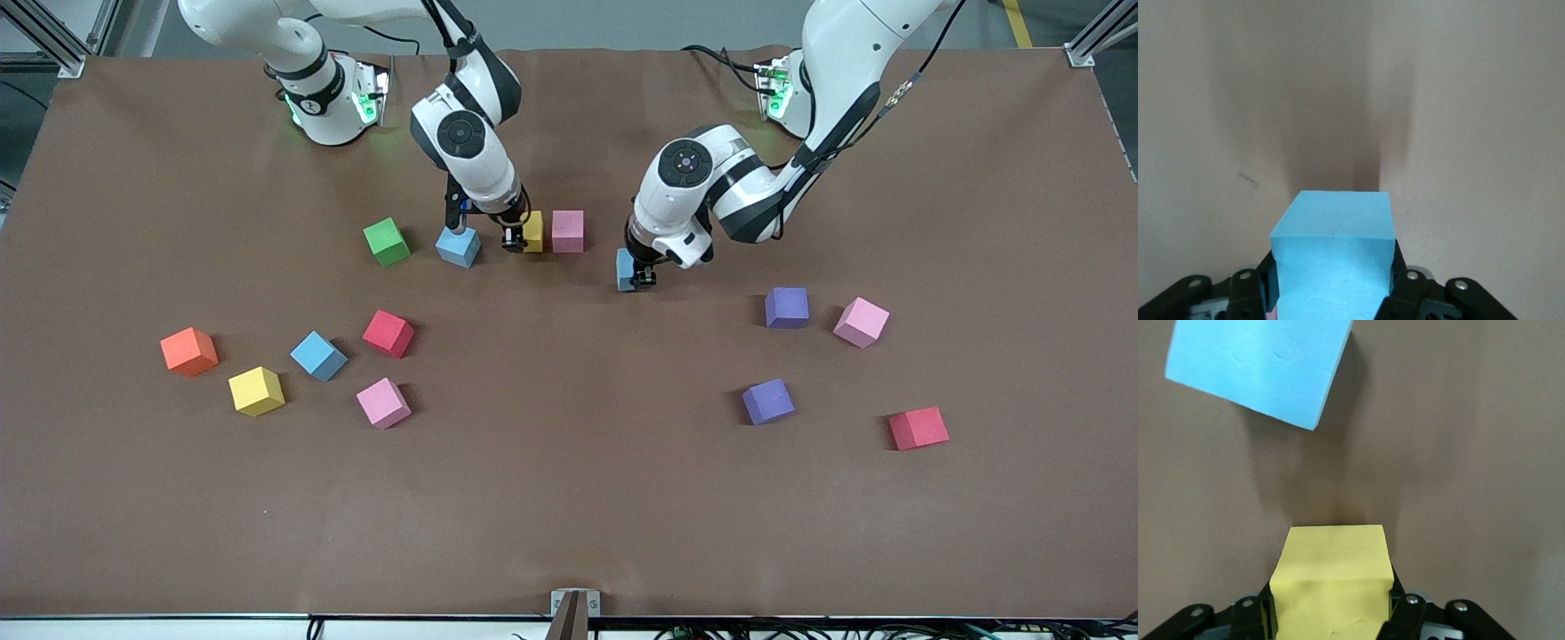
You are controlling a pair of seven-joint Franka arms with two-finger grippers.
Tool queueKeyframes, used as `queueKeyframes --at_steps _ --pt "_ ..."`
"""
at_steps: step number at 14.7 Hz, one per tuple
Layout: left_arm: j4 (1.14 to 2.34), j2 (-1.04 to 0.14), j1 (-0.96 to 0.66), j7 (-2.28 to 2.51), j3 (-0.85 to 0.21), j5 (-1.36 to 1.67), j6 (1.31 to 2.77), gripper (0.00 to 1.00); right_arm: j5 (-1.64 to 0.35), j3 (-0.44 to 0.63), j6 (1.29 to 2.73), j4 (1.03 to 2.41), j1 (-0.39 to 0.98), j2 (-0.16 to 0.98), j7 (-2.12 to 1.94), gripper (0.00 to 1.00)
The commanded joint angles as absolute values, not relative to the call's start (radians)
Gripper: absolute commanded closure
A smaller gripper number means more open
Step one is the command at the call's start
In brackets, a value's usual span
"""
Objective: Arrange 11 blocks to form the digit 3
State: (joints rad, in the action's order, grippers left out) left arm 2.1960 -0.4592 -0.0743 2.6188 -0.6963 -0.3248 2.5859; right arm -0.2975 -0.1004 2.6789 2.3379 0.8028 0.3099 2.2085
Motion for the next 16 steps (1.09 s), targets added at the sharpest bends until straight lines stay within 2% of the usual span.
queueKeyframes --at_steps 1,16 --pt "2.252 -0.426 -0.092 2.665 -0.706 -0.339 2.647 0.92 -0.324 -0.098 2.694 2.332 0.818 0.321 2.235 0.99" --pt "2.256 -0.459 -0.23 2.789 -0.703 -0.341 2.663 0.92 -0.33 -0.098 2.694 2.298 0.834 0.344 2.264 0.98"
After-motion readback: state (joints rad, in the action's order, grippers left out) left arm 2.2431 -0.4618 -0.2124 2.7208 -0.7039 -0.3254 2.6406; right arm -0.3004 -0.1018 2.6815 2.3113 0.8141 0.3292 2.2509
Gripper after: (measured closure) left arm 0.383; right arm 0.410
